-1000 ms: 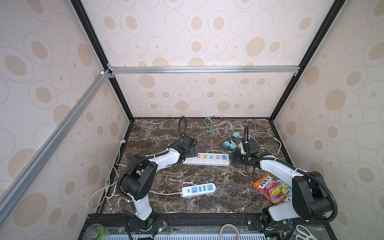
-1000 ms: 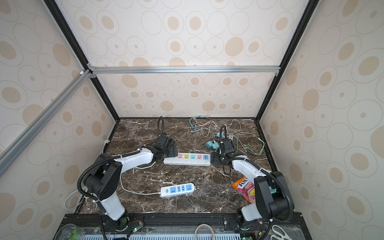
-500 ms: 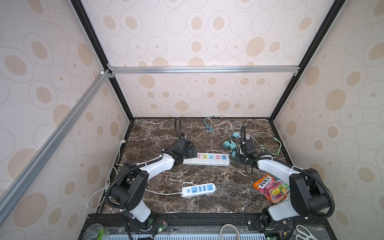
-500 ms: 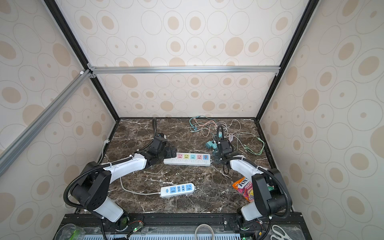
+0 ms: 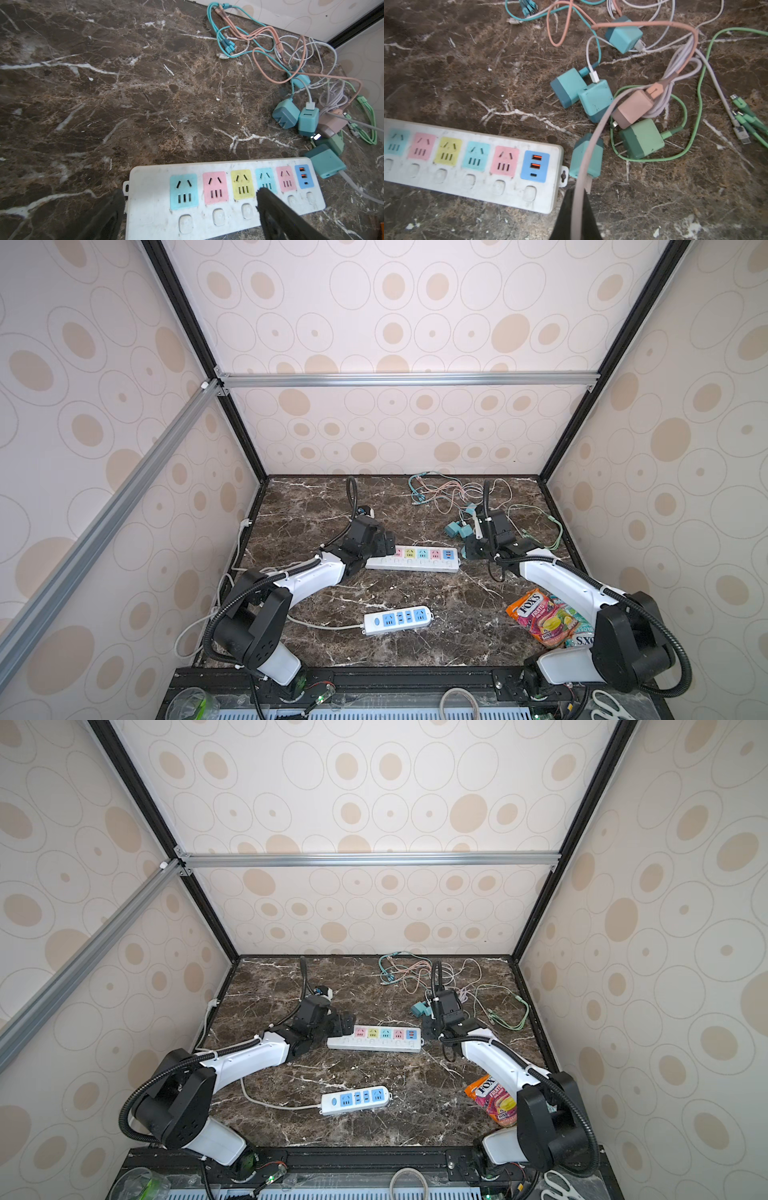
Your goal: Insert the plug
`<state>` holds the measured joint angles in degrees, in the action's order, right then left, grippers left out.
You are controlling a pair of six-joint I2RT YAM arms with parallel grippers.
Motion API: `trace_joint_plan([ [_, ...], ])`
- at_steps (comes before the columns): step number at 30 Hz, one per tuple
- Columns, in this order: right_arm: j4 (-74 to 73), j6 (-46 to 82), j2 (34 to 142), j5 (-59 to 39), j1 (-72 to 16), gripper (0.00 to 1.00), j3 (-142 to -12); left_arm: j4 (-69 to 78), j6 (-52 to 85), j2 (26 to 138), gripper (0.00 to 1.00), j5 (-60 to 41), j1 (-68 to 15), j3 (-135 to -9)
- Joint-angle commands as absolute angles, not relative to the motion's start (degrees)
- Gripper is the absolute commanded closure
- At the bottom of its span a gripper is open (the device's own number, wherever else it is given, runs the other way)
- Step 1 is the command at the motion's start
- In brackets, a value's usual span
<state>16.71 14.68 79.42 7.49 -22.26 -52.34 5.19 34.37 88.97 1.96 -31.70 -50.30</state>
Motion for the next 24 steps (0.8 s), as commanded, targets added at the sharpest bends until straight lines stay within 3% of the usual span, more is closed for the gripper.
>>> trace_joint_plan([
  [1, 18.4, 13.2, 77.8, 6.7, -24.4, 1.0, -54.5, 7.1, 32.8, 87.1, 0.02, 1.7, -31.6, -49.8],
  [13, 19.3, 7.3, 79.3, -5.7, -33.6, 1.0, -62.6, 2.4, 32.9, 86.4, 0.01, 6.6, -31.6, -51.4],
  [19, 16.0, 7.3, 80.4, -14.9, -34.1, 1.0, -62.9, 0.7, 33.0, 86.7, 0.02, 7.5, -31.6, -51.7],
  [24, 13.4, 8.5, 81.2, -12.1, -33.2, 1.0, -59.3, -1.5, 31.3, 87.5, 0.02, 8.4, -32.0, -52.1],
])
